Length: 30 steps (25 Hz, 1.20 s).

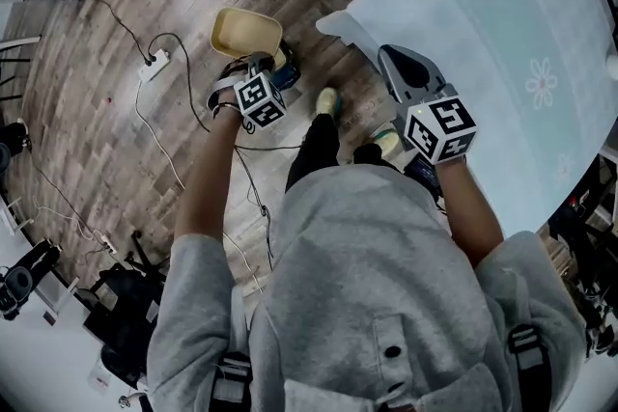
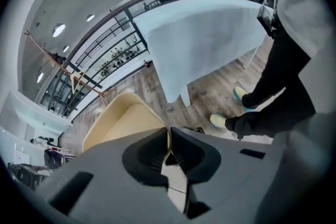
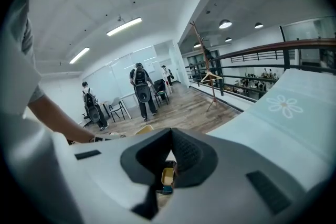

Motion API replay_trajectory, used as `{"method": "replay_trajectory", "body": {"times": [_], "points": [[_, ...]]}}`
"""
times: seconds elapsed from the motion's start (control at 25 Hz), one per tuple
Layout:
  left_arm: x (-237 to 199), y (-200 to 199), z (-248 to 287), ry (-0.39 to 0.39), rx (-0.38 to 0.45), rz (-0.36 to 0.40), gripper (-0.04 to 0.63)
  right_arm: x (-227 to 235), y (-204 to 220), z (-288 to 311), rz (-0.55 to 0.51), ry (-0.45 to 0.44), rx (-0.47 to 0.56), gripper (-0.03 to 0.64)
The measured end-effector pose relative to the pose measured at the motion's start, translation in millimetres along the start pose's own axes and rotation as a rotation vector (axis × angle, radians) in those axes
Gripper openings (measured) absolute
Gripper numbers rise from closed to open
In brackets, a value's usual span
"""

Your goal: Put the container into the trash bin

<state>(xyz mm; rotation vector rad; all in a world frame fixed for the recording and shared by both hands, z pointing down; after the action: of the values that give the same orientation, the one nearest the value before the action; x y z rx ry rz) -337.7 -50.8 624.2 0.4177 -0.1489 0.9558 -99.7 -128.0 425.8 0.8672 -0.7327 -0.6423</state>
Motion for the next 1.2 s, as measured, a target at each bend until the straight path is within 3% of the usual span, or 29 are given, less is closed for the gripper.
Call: {"method": "replay_trajectory", "body": {"times": [0.28,0.56,0.64,0.68,0.72,1.04,1.2], "points": [[27,57,44,0.131,-0.063,0.083,0.034,-7,13,20,-0.017,0.023,-0.096,0.025],[36,70,70,0.185,-0.046,0.18,0.035,-8,22,31,-0.03,0.029,-0.164,0.025],[40,72,76,0.23,-0.051,0.154,0.069,-8,23,33,-0.03,0.032,-0.172,0.025],[43,74,78,0.255,-0.056,0.131,0.154,-8,23,34,-0.031,0.033,-0.176,0.025],[44,75,79,0.273,-0.061,0.108,0.184,-8,24,36,-0.032,0.033,-0.178,0.025],[42,85,70,0.289,-0.051,-0.035,0.183,-16,20,42,-0.04,0.025,-0.181,0.025],[36,88,65,0.285,-0.028,-0.155,0.183,-23,19,40,-0.043,0.027,-0.17,0.025]]}}
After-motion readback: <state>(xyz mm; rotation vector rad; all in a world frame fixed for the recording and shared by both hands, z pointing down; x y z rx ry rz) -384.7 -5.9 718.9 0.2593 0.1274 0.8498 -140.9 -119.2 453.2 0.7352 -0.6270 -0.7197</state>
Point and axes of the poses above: the fingertips, and each gripper's own axes: z forward along the fingers, x to its right, y out of its underside, the point moved 5 cm from there along -z, backward along the fingers
